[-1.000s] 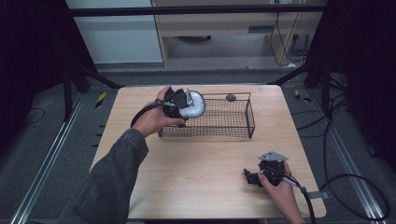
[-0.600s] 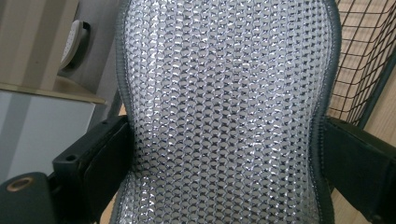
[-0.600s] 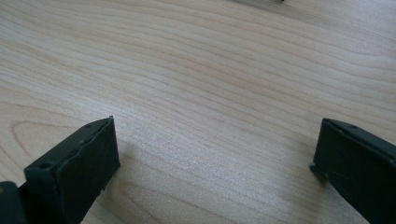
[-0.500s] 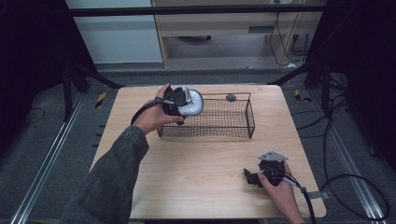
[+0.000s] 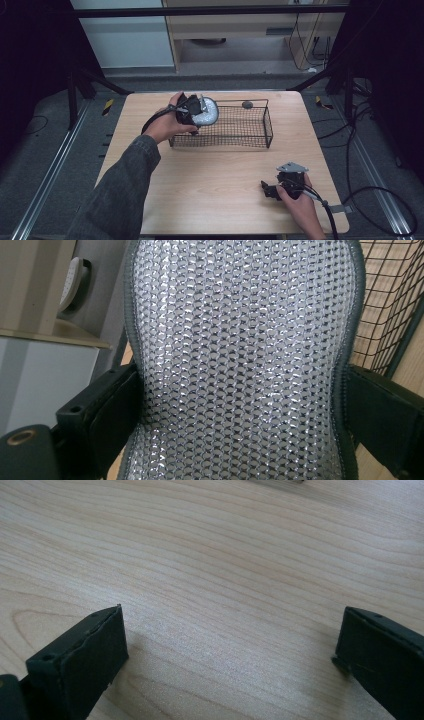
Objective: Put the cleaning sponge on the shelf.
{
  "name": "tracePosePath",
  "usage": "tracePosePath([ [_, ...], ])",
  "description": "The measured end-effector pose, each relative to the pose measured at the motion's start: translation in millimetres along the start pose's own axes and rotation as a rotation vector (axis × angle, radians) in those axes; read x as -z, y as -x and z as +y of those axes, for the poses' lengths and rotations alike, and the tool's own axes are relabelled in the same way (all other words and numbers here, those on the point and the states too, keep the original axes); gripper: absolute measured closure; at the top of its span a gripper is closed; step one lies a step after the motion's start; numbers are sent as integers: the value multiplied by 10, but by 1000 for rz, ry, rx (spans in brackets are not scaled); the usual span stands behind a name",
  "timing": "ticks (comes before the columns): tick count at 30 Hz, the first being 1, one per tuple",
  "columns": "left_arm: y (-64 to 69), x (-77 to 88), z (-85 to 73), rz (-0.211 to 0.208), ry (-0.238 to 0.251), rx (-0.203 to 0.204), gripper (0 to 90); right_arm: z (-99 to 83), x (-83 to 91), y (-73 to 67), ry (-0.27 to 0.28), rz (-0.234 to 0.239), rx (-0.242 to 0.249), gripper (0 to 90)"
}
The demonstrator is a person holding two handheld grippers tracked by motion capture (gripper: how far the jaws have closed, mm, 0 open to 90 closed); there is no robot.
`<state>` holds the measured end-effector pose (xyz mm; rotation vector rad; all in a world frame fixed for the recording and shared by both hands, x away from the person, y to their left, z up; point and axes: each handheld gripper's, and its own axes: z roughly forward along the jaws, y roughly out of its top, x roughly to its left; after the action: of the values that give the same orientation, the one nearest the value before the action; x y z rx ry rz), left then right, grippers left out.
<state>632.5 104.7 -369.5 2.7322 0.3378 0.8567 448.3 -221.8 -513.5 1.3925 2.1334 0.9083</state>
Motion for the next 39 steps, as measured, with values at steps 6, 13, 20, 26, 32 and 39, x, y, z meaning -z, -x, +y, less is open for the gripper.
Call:
tracePosePath([
  [6,-2,-62,-5,-14,-8,1,55,0,0,0,0,0,0,4],
  [13,-10,-107,9,-24,-10,5,52,0,0,0,0,0,0,4],
  [20,-8,-155,18,-60,0,24,37,-1,0,0,1,-1,1,4],
  [26,-16,-148,30,-62,15,41,40,-1,0,1,1,0,1,4],
  [32,-11,-128,27,-65,16,39,54,0,0,-1,0,0,0,4],
  [39,-14,-97,29,-65,28,44,61,-1,1,-3,0,0,-4,4],
])
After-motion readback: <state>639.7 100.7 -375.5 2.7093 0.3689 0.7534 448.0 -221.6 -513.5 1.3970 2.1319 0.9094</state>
